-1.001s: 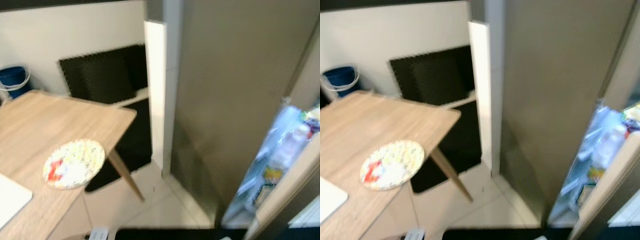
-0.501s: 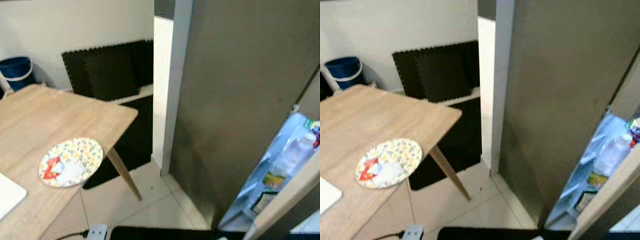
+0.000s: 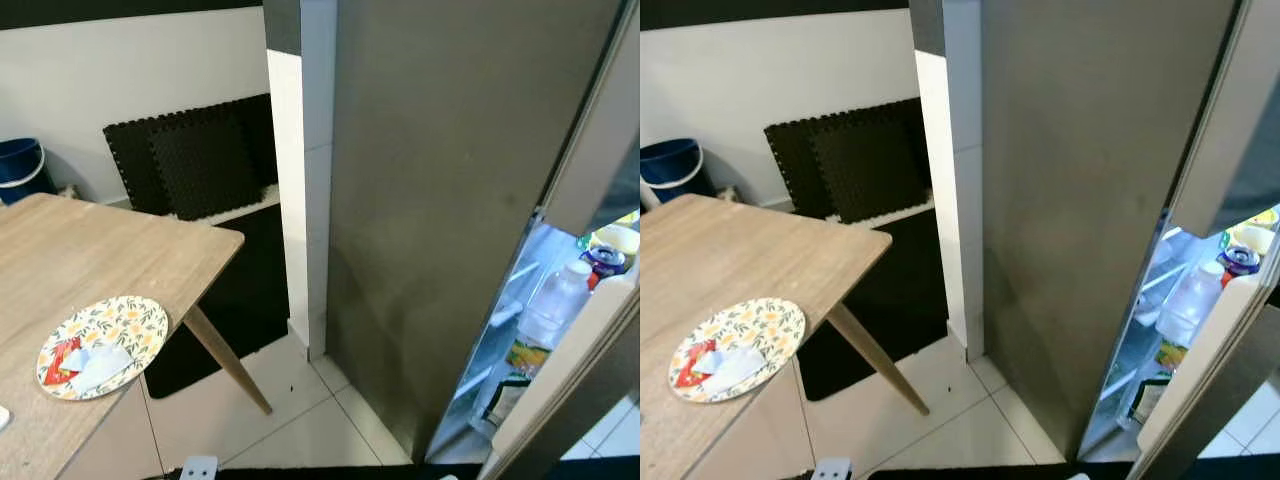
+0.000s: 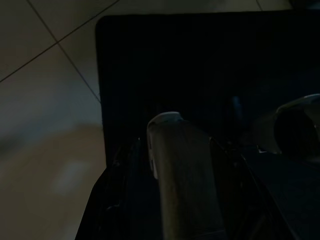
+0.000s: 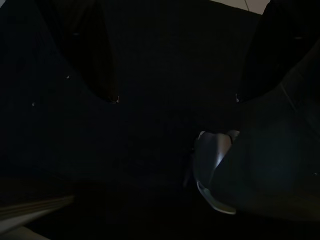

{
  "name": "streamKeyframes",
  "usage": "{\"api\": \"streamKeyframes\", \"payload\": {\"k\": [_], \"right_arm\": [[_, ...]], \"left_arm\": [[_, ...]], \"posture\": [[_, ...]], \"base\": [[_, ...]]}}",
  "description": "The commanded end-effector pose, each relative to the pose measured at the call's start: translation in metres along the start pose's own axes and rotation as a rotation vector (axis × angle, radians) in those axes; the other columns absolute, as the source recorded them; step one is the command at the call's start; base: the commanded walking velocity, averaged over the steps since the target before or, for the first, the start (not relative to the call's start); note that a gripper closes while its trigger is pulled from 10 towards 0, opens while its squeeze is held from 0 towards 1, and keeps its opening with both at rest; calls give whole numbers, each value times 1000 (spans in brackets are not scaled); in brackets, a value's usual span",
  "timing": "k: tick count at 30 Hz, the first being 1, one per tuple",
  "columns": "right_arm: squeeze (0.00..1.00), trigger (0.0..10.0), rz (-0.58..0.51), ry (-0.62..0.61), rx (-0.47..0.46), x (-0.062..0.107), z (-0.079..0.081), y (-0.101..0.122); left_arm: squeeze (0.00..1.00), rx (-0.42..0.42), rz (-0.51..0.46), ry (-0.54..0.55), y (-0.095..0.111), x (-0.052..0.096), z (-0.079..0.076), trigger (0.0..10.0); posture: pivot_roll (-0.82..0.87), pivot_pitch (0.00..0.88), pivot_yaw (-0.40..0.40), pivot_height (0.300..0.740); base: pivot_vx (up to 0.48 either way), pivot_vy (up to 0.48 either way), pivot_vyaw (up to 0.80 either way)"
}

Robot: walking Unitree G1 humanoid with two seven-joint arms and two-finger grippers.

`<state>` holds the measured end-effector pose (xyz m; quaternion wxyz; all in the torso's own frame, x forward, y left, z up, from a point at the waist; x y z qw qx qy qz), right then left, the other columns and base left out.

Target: Restocking fridge

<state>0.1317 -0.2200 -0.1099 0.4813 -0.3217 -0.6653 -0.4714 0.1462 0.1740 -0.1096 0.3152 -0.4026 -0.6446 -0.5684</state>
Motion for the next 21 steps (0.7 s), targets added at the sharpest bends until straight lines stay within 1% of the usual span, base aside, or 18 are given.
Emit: {"api": "streamKeyframes", "payload": {"k": [1, 4, 5, 6, 8, 9, 10, 12, 13, 14, 15, 16, 17, 18, 20, 21], "right_arm": [[0, 10000, -16, 8, 11, -1, 2, 5], [0, 10000, -17, 7, 13, -1, 1, 6], [0, 10000, -18, 6, 14, -1, 1, 6], [0, 10000, -18, 6, 14, -1, 1, 6], [0, 10000, -18, 5, 14, -1, 1, 6], [0, 10000, -18, 4, 14, -1, 1, 6], [0, 10000, -18, 4, 14, -1, 1, 6], [0, 10000, -17, 3, 15, -1, 1, 6], [0, 10000, -17, 3, 15, -1, 1, 6], [0, 10000, -16, 3, 16, -1, 0, 6], [0, 10000, -16, 3, 16, -1, 0, 6], [0, 10000, -16, 2, 17, 0, 0, 6], [0, 10000, -16, 2, 17, 0, 0, 6], [0, 10000, -16, 2, 17, 0, 0, 6], [0, 10000, -16, 2, 18, 0, -1, 7], [0, 10000, -16, 2, 18, 0, -1, 7]], "left_arm": [[0, 18, -27, 13, 4, 1, 7, 10000], [0, -1, -79, -31, 15, 1, 4, 10000], [0, -20, -111, -67, 22, 0, 0, 10000], [0, -20, -111, -67, 22, 0, 0, 10000], [0, -40, -164, -128, 34, 0, -6, 10000], [0, -83, -198, -181, 43, -1, -11, 10000], [0, -83, -198, -181, 43, -1, -11, 10000], [0, -173, -239, -276, 56, 0, -22, 10000], [0, -173, -239, -276, 56, 0, -22, 10000], [0, -283, -263, -342, 67, 0, -32, 10000], [0, -283, -263, -342, 67, 0, -32, 10000], [0, -332, -278, -371, 73, 0, -37, 10000], [0, -332, -278, -371, 73, 0, -37, 10000], [0, -402, -313, -419, 85, 2, -45, 10000], [0, -497, -384, -509, 106, 6, -60, 10000], [0, -497, -384, -509, 106, 6, -60, 10000]], "posture": [[-43, 0, 25, 740], [-42, 0, 25, 740], [-41, 0, 24, 740], [-41, 0, 24, 740], [-41, 0, 23, 740], [-41, 0, 23, 740], [-41, 0, 23, 740], [-41, 0, 23, 740], [-41, 0, 23, 740], [-36, 0, 21, 740], [-36, 0, 21, 740], [-36, 0, 21, 740], [-36, 0, 21, 740], [-36, 0, 21, 740], [-34, 0, 20, 740], [-34, 0, 20, 740]], "base": [[0, 0, 0], [0, 0, 0], [0, 0, 0], [0, 0, 0], [0, 0, 0], [0, 0, 0], [0, 0, 0], [0, 0, 0], [0, 0, 0], [0, 0, 0], [0, 0, 0], [0, 0, 0], [0, 0, 0], [0, 0, 0], [0, 0, 0], [0, 0, 0]]}}
Point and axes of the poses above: a point about 5 cm out from each wrist's last joint towards the gripper, its own x axis pointing back from the gripper into the wrist, its own y axis along the axis of the wrist's last joint, z = x × y, the point moved 1 cm from there along -x, pointing out of the wrist towards the gripper
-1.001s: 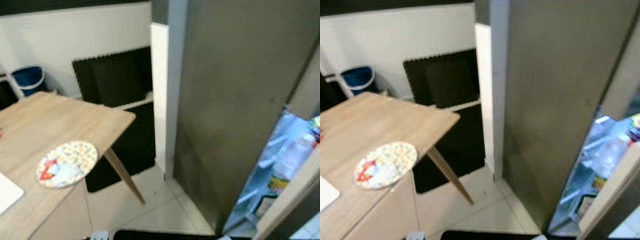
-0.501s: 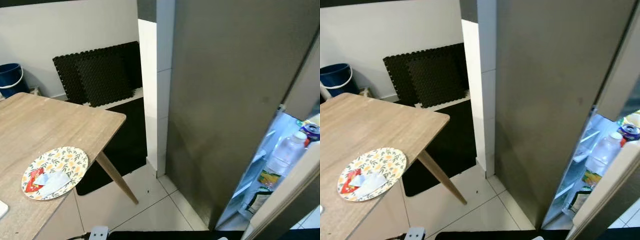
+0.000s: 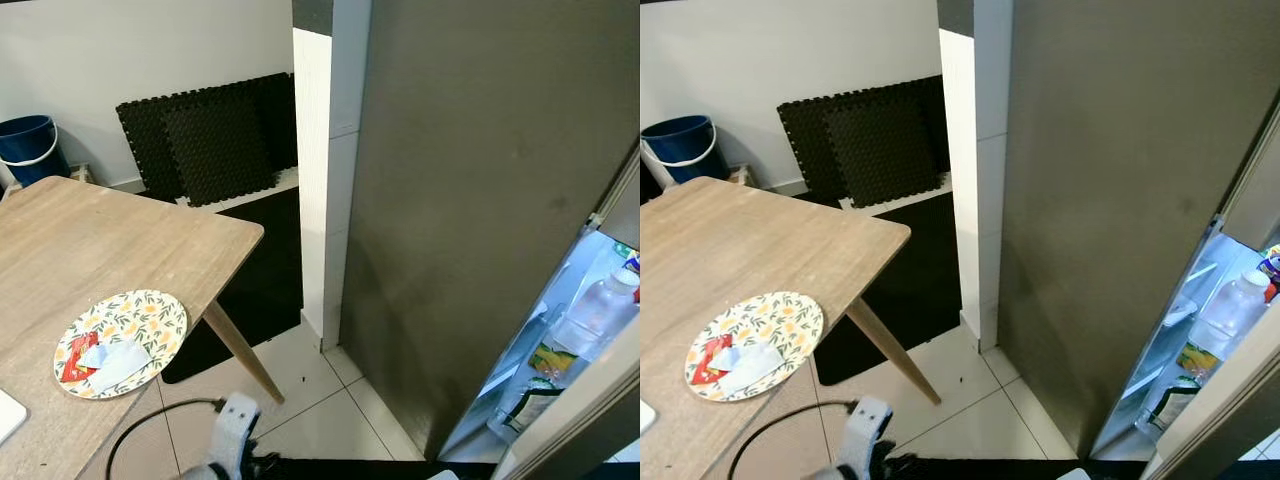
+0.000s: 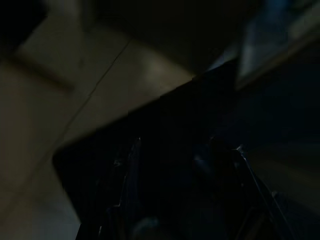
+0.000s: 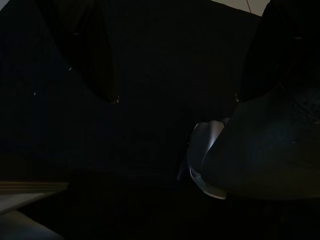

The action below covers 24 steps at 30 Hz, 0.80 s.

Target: Restocking fridge

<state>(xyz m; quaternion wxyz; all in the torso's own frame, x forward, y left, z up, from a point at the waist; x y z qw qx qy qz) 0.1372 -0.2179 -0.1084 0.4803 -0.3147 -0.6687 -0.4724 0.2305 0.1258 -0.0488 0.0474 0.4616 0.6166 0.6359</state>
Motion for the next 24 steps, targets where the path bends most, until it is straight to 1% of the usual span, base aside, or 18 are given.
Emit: {"api": "streamKeyframes", "payload": {"k": [1, 2, 3, 5, 6, 7, 9, 10, 11, 13, 14, 16, 18, 19, 20, 22, 23, 24], "right_arm": [[0, 10000, -2, 0, 10, 0, -1, 1], [0, 10000, -2, 0, 10, 0, -1, 1], [0, 10000, -2, 1, 12, 0, -1, 1], [0, 10000, -2, 1, 12, 0, -1, 1], [0, 10000, -2, 1, 12, 0, -1, 1], [0, 10000, -2, 0, 13, 0, -1, 2], [0, 10000, -3, -1, 13, 0, -1, 2], [0, 10000, -3, -1, 13, 0, -1, 2], [0, 10000, -3, -1, 14, 0, -1, 2], [0, 10000, -3, -1, 14, 0, -1, 2], [0, 10000, -2, -2, 14, 0, -1, 2], [0, 10000, -1, -2, 15, 0, -1, 2], [0, 10000, -1, -1, 14, 0, -1, 2], [0, 10000, -1, -1, 14, 0, -1, 2], [0, 10000, -2, -1, 12, 0, -1, 2], [0, 10000, -2, -1, 11, 0, -1, 2], [0, 10000, -2, 0, 11, 0, -1, 2], [0, 10000, -2, 0, 11, 0, -1, 2]], "left_arm": [[0, -77, -67, -78, 22, -8, -5, 10000], [0, -77, -67, -78, 22, -8, -5, 10000], [0, -109, -128, -128, 40, -12, -6, 10000], [0, -109, -128, -128, 40, -12, -6, 10000], [0, -146, -175, -170, 55, -14, -8, 10000], [0, -195, -248, -232, 76, -17, -14, 10000], [0, -249, -352, -304, 103, -17, -22, 10000], [0, -249, -352, -304, 103, -17, -22, 10000], [0, -260, -388, -323, 112, -16, -24, 10000], [0, -260, -388, -323, 112, -16, -24, 10000], [0, -263, -532, -306, 145, -9, -23, 10000], [0, -250, -668, -261, 175, 1, -18, 10000], [0, -243, -764, -185, 197, 12, -9, 10000], [0, -243, -764, -185, 197, 12, -9, 10000], [0, -197, -856, -83, 216, 25, 6, 10000], [0, -170, -927, 30, 229, 38, 22, 10000], [0, -110, -980, 146, 236, 53, 41, 10000], [0, -110, -980, 146, 236, 53, 41, 10000]], "posture": [[-34, 0, 20, 740], [-34, 0, 20, 740], [-32, 0, 20, 740], [-32, 0, 20, 740], [-32, 0, 20, 740], [-33, 0, 22, 740], [-33, 0, 22, 740], [-33, 0, 22, 740], [-33, 0, 22, 740], [-33, 0, 22, 740], [-32, 0, 19, 740], [-32, 0, 19, 740], [-32, 0, 19, 740], [-32, 0, 19, 740], [-32, 0, 19, 740], [-31, 0, 19, 740], [-29, 0, 20, 740], [-29, 0, 20, 740]], "base": [[0, 0, 0], [0, 0, 0], [0, 0, 0], [0, 0, 0], [0, 0, 0], [0, 0, 0], [0, 0, 0], [0, 0, 0], [0, 0, 0], [0, 0, 0], [0, 0, 0], [0, 0, 0], [0, 0, 0], [0, 0, 0], [0, 0, 0], [0, 0, 0], [0, 0, 0], [0, 0, 0]]}}
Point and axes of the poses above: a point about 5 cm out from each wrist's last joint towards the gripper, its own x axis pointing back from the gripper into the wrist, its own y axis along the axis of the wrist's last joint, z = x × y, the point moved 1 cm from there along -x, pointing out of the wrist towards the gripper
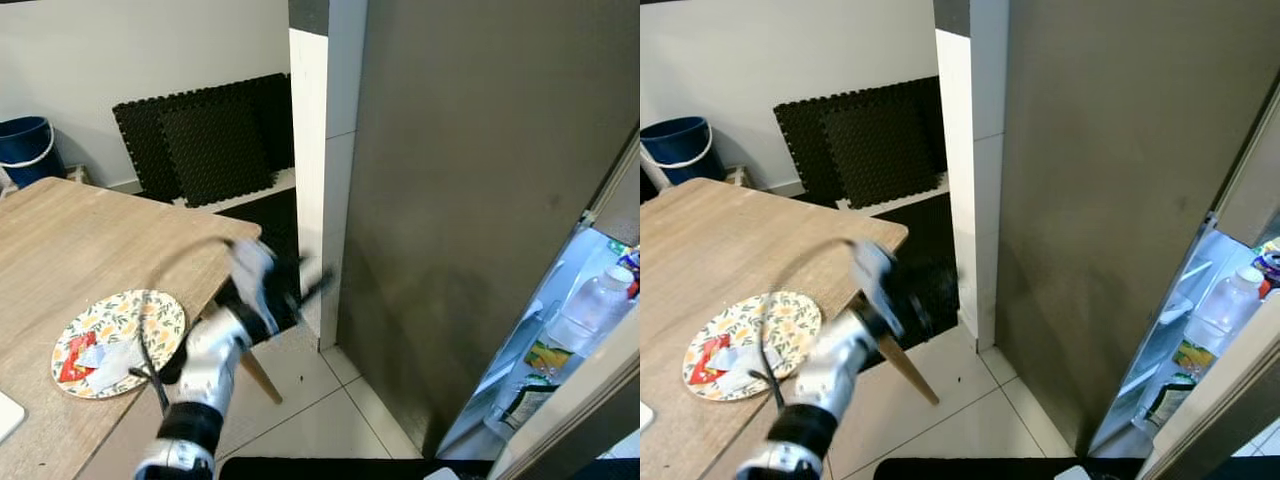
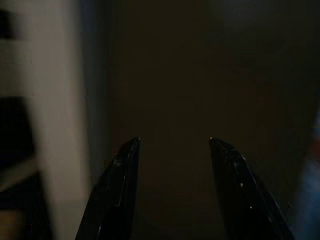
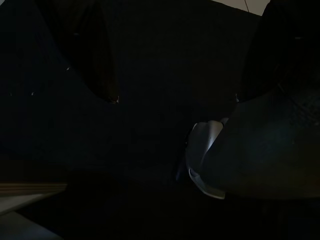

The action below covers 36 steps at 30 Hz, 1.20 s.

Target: Restocking fridge

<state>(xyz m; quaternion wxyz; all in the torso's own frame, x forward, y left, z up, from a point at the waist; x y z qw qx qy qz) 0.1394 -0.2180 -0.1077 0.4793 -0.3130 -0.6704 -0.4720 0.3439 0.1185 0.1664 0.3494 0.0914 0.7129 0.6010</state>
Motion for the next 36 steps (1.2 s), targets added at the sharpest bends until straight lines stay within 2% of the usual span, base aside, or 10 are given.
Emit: {"api": "streamKeyframes", "payload": {"k": [1, 5, 6, 12, 18, 19, 20, 21, 32, 36], "right_arm": [[0, 10000, 3, 1, 8, 0, 0, 0], [0, 10000, 3, 1, 7, 0, 0, 0], [0, 10000, 3, 2, 5, 0, 0, -1], [0, 10000, 4, 4, 0, 0, 0, -1], [0, 10000, 5, 6, -2, 0, 0, -2], [0, 10000, 5, 6, -2, 0, 0, -2], [0, 10000, 5, 7, -2, 0, 0, -2], [0, 10000, 5, 8, -1, 0, 0, -2], [0, 10000, 4, 12, -1, 0, 0, -1], [0, 10000, 7, 14, 4, 0, 0, -2]], "left_arm": [[0, 9, -20, 126, 9, 7, 22, 10000], [0, 3, -30, 201, 15, 12, 36, 10000], [0, -28, -20, 354, 23, 27, 62, 10000], [0, -111, -13, 614, 33, 56, 94, 10000], [0, -161, 5, 799, 37, 79, 111, 10000], [247, -171, 17, 855, 38, 86, 116, 10000], [745, -170, 46, 914, 36, 96, 122, 10000], [1000, -177, 80, 955, 33, 104, 126, 10000], [1000, -118, 213, 1212, 17, 147, 139, 10000], [1000, 106, 225, 1339, -2, 168, 139, 10000]], "posture": [[-29, 0, 20, 740], [-29, 0, 20, 740], [-29, 0, 23, 740], [-29, 0, 23, 740], [-19, 0, 25, 740], [-19, 0, 25, 740], [-16, 0, 25, 740], [-11, 0, 27, 740], [-5, 0, 30, 740], [-3, 0, 33, 740]], "base": [[0, 0, 0], [0, 0, 0], [0, 0, 0], [0, 0, 0], [0, 0, 0], [0, 0, 0], [0, 0, 0], [0, 0, 0], [0, 0, 0], [0, 0, 0]]}}
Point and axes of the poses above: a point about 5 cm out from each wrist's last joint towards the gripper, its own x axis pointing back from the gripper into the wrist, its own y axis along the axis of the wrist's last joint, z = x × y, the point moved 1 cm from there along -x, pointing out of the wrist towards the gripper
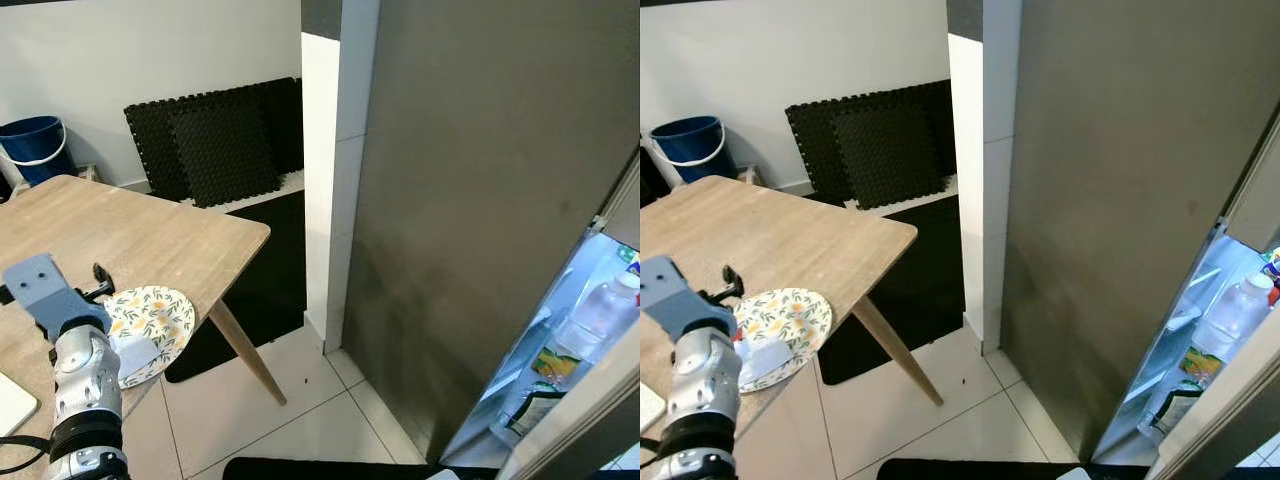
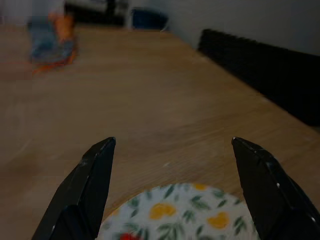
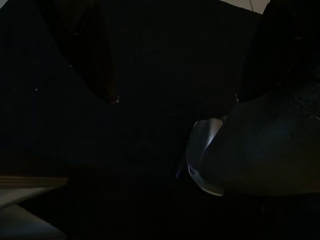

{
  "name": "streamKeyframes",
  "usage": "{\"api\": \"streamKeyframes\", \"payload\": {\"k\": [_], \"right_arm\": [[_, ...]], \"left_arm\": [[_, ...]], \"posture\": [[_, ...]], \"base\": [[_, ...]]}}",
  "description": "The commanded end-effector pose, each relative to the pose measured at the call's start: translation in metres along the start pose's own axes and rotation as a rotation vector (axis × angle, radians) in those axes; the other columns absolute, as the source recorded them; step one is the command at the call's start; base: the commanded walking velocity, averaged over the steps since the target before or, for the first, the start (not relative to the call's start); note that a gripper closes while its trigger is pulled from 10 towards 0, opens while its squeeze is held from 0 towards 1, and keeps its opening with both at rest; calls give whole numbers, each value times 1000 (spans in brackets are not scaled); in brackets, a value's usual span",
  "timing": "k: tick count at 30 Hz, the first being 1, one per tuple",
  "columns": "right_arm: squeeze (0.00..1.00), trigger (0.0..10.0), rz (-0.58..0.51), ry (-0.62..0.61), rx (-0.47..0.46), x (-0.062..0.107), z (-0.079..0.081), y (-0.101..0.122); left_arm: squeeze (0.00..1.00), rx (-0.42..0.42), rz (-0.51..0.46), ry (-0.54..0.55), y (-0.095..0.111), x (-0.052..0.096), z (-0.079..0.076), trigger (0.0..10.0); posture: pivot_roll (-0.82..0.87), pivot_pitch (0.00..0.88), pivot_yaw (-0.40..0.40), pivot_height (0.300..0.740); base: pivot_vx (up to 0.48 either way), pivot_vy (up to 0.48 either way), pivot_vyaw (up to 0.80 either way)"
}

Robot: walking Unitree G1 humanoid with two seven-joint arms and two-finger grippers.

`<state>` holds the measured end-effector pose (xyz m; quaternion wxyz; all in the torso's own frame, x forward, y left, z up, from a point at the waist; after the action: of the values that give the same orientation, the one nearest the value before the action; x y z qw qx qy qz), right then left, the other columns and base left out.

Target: Restocking fridge

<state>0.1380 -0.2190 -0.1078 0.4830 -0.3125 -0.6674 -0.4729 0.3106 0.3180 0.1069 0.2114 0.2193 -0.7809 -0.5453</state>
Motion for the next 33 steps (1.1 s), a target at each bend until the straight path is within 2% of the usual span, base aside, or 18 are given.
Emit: {"api": "streamKeyframes", "payload": {"k": [1, 2, 3, 4, 5, 8, 11, 14, 15, 16, 17, 20, 21, 22, 25, 28, 29, 33], "right_arm": [[0, 10000, 3, 5, 5, 0, 1, 0], [0, 10000, 4, 5, 6, 0, 1, 0], [0, 10000, 5, 5, 7, 0, 1, 0], [0, 10000, 6, 4, 8, 0, 0, 0], [0, 10000, 6, 4, 8, 0, 0, 0], [0, 10000, 7, 4, 11, 0, 0, -1], [0, 10000, 8, 4, 11, 0, -1, -1], [0, 10000, 8, 4, 10, 0, -1, -1], [0, 10000, 9, 4, 10, 0, -2, -1], [0, 10000, 9, 4, 10, 1, -2, -1], [0, 10000, 10, 5, 10, 1, -2, -1], [0, 10000, 10, 5, 8, 1, -2, -2], [0, 10000, 11, 6, 7, 1, -2, -2], [0, 10000, 11, 6, 5, 1, -2, -2], [0, 10000, 11, 7, 4, 1, -2, -2], [0, 10000, 11, 8, 3, 1, -1, -2], [0, 10000, 10, 11, 0, 1, -1, -2], [0, 10000, 9, 13, -3, 1, -1, -2]], "left_arm": [[1000, 27, 55, 34, -10, 2, 9, 10000], [690, 105, 94, 50, -16, 4, 12, 10000], [122, 183, 120, 53, -20, 6, 14, 10000], [0, 249, 157, 61, -25, 8, 17, 10000], [0, 249, 157, 61, -25, 8, 17, 10000], [0, 330, 227, 46, -33, 11, 16, 10000], [0, 309, 254, 57, -35, 11, 19, 10000], [0, 257, 198, 43, -21, 7, 17, 10000], [0, 254, 165, 41, -14, 5, 16, 3490], [0, 259, 147, 41, -10, 4, 16, 3490], [0, 256, 131, 38, -4, 3, 15, 0], [0, 242, 100, 36, 5, 1, 15, 0], [0, 243, 68, 40, 14, -1, 15, 4039], [0, 245, 47, 43, 20, -2, 15, 10000], [0, 244, 5, 44, 30, -3, 16, 10000], [0, 258, 4, 22, 35, -4, 13, 10000], [0, 286, 13, -29, 41, -3, 8, 10000], [0, 293, 22, -31, 42, 0, 13, 10000]], "posture": [[-3, 0, 33, 740], [-3, 0, 35, 740], [-3, 0, 35, 740], [-3, 0, 35, 740], [-3, 0, 35, 740], [-3, 0, 35, 740], [-3, 0, 35, 740], [1, 0, 32, 740], [1, 0, 32, 740], [1, 0, 32, 740], [0, 0, 30, 740], [0, 0, 30, 740], [-1, 0, 30, 740], [-1, 0, 30, 740], [-1, 0, 30, 740], [0, 0, 33, 740], [0, 0, 33, 740], [0, 0, 33, 740]], "base": [[0, 0, 0], [0, 0, 0], [0, 0, 0], [0, 0, 0], [0, 0, 0], [0, 0, 0], [0, 0, 0], [0, 0, 0], [0, 0, 0], [0, 0, 0], [0, 0, 0], [0, 0, 0], [0, 0, 0], [0, 0, 0], [0, 0, 0], [0, 0, 0], [0, 0, 0], [0, 0, 0]]}}
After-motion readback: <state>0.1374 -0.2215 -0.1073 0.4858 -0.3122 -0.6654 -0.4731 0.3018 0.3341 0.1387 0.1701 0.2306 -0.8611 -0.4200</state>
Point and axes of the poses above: a point about 5 cm out from each wrist's last joint towards the gripper, its own x axis pointing back from the gripper into the wrist, its own y axis along the axis of the wrist's last joint, z = x × y, the point moved 1 cm from there along -x, pointing out of the wrist towards the gripper
